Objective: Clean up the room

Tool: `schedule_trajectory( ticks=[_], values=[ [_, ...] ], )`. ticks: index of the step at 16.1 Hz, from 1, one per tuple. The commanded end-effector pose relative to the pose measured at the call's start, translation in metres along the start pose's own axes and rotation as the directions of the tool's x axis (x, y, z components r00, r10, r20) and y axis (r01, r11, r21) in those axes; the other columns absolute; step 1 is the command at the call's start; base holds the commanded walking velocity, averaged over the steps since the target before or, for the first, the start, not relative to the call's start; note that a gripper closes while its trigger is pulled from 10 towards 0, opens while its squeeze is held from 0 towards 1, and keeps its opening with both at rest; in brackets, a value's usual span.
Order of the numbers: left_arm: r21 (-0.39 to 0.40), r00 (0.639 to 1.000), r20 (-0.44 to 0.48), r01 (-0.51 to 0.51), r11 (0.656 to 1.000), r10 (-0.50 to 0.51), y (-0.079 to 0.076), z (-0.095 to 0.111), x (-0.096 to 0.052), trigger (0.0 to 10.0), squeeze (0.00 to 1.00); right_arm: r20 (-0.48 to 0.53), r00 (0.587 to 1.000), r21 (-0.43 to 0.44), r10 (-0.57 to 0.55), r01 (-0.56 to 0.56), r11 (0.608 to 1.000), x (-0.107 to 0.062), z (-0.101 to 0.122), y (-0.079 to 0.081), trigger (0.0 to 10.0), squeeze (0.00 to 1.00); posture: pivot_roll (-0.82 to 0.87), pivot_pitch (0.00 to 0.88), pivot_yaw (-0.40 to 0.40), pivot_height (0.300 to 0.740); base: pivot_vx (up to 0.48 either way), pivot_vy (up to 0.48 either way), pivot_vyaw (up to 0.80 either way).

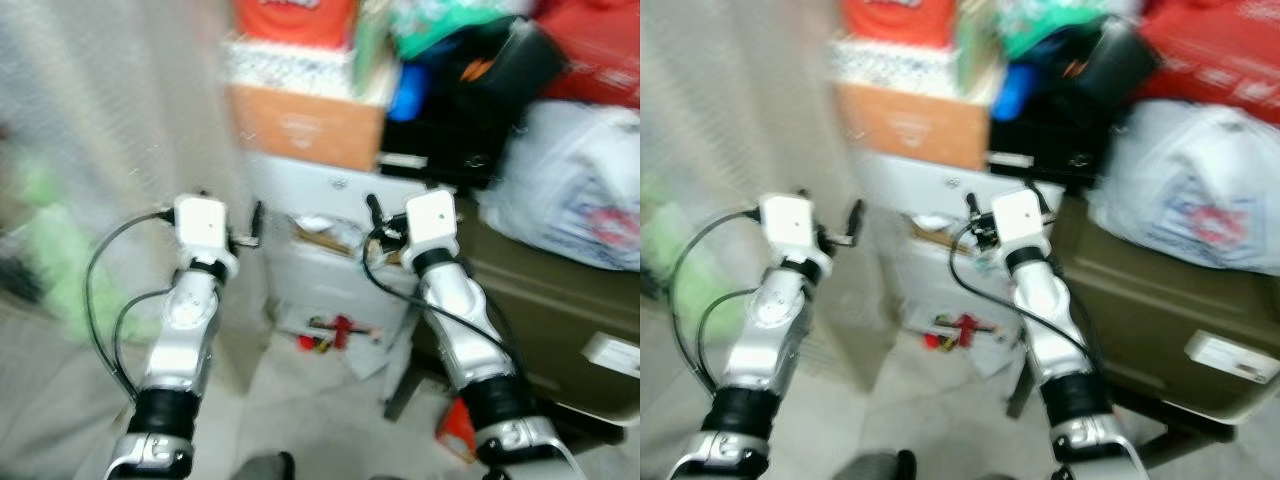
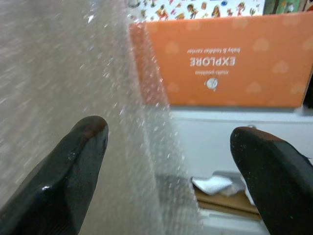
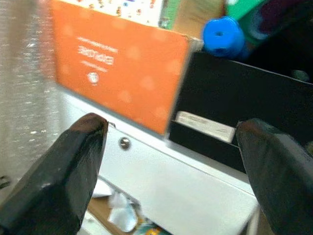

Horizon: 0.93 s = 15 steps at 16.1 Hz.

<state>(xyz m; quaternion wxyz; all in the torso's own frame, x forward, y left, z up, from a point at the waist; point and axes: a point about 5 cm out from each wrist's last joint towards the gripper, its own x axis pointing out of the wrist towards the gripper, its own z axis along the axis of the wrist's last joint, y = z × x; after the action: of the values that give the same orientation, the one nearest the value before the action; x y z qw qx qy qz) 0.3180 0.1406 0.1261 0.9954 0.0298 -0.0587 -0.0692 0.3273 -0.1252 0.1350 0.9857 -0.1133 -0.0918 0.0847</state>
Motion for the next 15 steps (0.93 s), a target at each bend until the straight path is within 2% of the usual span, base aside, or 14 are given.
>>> schedule_trajectory(
  ticks=[1,7,9,12,15],
  values=[
    [0.008,1.000,0.002,-0.004,1.000,0.004,0.0024,0.0024,0.0015,10.0,0.00,0.010,1.000,0.004,0.004,-0.004,1.000,0.0017,0.0029,0.0014,10.0,0.00,-0.01,0.000,-0.014,0.740,0.000,0.000,0.80],
    [0.008,1.000,-0.011,-0.010,1.000,0.010,0.0023,0.0000,0.0012,10.0,0.00,0.009,1.000,0.003,0.015,-0.015,1.000,0.0017,0.0021,0.0025,10.0,0.00,0.00,0.000,-0.016,0.740,0.000,0.000,0.80],
    [0.007,1.000,-0.018,-0.007,1.000,0.007,0.0018,-0.0014,0.0014,10.0,0.00,0.009,1.000,0.011,0.012,-0.012,1.000,0.0015,0.0016,0.0026,10.0,0.00,0.00,0.000,-0.016,0.740,0.000,0.000,0.00],
    [0.008,1.000,-0.020,-0.005,1.000,0.005,0.0013,-0.0020,0.0016,10.0,0.00,0.012,1.000,-0.016,0.027,-0.027,1.000,0.0012,0.0020,0.0050,10.0,0.00,-0.01,0.000,-0.016,0.740,0.000,0.000,0.80],
    [0.010,1.000,-0.019,-0.007,1.000,0.007,0.0008,-0.0016,0.0022,10.0,0.00,0.016,0.999,-0.009,0.028,-0.028,1.000,0.0014,0.0023,0.0049,10.0,0.00,-0.01,0.000,-0.016,0.740,0.000,0.000,0.80]
  ],
)
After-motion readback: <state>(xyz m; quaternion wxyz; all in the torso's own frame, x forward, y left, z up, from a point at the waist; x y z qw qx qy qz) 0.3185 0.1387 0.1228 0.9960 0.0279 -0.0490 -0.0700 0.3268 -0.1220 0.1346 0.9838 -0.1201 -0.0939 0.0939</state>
